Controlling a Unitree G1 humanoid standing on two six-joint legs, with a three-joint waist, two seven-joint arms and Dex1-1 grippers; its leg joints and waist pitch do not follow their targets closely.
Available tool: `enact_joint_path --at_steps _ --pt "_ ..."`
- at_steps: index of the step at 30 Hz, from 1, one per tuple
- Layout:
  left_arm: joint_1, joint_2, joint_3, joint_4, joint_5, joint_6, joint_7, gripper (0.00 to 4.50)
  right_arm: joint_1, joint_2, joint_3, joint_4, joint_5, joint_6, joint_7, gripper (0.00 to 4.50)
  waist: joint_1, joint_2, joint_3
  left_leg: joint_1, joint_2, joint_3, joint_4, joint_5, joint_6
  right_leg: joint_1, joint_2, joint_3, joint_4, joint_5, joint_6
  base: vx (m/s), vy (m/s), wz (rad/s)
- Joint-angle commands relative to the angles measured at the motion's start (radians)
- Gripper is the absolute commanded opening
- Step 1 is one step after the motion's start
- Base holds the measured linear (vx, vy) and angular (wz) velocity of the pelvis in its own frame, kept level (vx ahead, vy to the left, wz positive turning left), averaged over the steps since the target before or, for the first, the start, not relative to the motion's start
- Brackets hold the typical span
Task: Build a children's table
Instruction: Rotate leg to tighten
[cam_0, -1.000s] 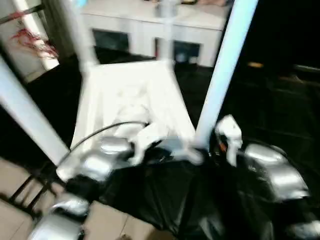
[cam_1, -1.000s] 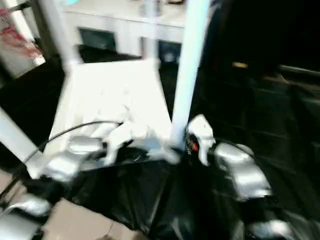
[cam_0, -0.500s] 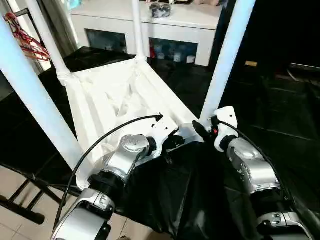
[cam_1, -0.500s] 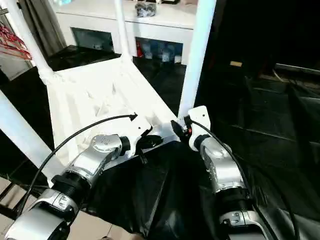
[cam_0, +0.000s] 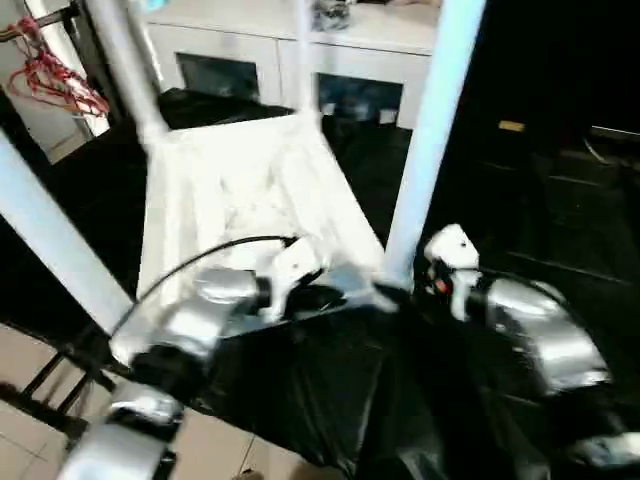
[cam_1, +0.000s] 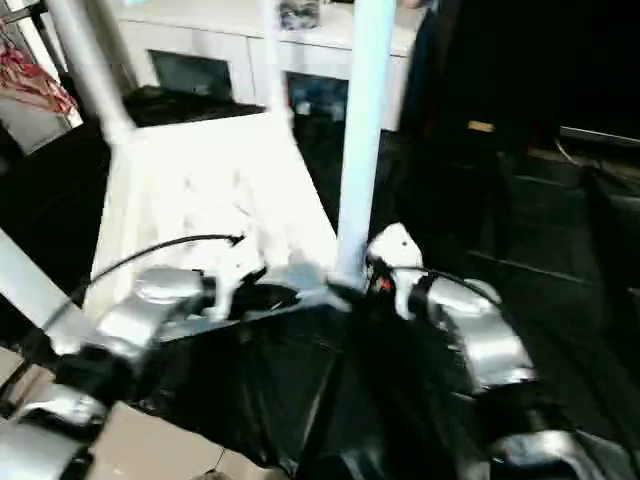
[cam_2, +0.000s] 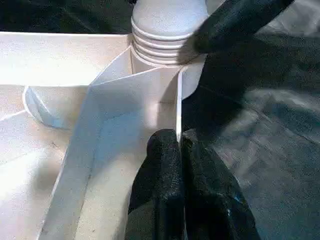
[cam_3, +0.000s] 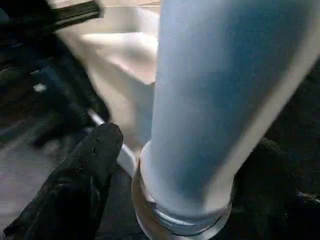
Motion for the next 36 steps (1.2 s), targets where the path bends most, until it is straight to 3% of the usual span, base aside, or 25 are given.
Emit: enact_joint_path --at_steps 1,9,10,14,28,31,33,36 --pt "-0.012 0.019 -0.011 -0.044 -0.029 -0.026 -0.067 0.0 0.019 -0.028 0.054 -0.04 0.012 0.002 0.098 3.66 0.003 -0.014 -0.061 0.006 0.039 -0.006 -0.066 -0.171 0.074 0.058 -0.065 0.044 -0.069 -0.177 -0.224 0.0 0.0 0.0" --pt "-0.002 0.071 -0.016 -0.063 -0.044 -0.024 -0.175 0.0 0.028 -0.063 0.084 -0.07 0.024 0.022 0.169 3.66 0.004 -0.014 -0.059 0.006 0.042 -0.007 -0.069 -0.18 0.066 0.056 -0.067 0.044 -0.07 -0.209 -0.222 0.0 0.0 0.0" --pt "-0.001 0.074 -0.014 -0.06 -0.043 -0.03 -0.179 0.0 0.03 -0.065 0.089 -0.076 0.022 0.022 0.175 3.4 0.004 -0.013 -0.059 0.007 0.041 -0.007 -0.069 -0.186 0.064 0.054 -0.066 0.044 -0.072 -0.215 -0.222 0.0 0.0 0.0" --pt "-0.001 0.079 -0.014 -0.056 -0.048 -0.033 -0.183 0.0 0.03 -0.065 0.093 -0.08 0.021 0.03 0.183 3.08 0.006 -0.016 -0.059 0.007 0.04 -0.006 -0.069 -0.182 0.058 0.056 -0.067 0.045 -0.071 -0.213 -0.219 0.0 0.0 0.0" --pt "0.006 0.079 -0.005 -0.062 -0.049 -0.028 -0.183 0.0 0.037 -0.075 0.114 -0.092 0.012 0.034 0.191 2.15 0.01 -0.018 -0.061 0.006 0.039 -0.006 -0.066 -0.163 0.062 0.057 -0.066 0.045 -0.068 -0.193 -0.219 0.0 0.0 0.0" --pt "0.009 0.081 -0.003 -0.064 -0.049 -0.026 -0.182 0.0 0.04 -0.073 0.114 -0.092 0.016 0.046 0.19 2.15 0.011 -0.017 -0.061 0.006 0.04 -0.006 -0.066 -0.16 0.064 0.057 -0.066 0.044 -0.067 -0.191 -0.221 0.0 0.0 0.0" --pt "0.009 0.082 -0.002 -0.064 -0.049 -0.025 -0.18 0.0 0.035 -0.064 0.104 -0.088 0.034 0.081 0.184 2.64 0.011 -0.017 -0.061 0.006 0.039 -0.006 -0.066 -0.16 0.065 0.058 -0.065 0.044 -0.067 -0.19 -0.222 0.0 0.0 0.0" --pt "0.01 0.08 -0.002 -0.066 -0.048 -0.025 -0.177 0.0 0.027 -0.058 0.094 -0.082 0.048 0.084 0.183 2.81 0.011 -0.015 -0.061 0.006 0.04 -0.006 -0.066 -0.167 0.061 0.057 -0.067 0.044 -0.068 -0.198 -0.221 0.0 0.0 0.0"
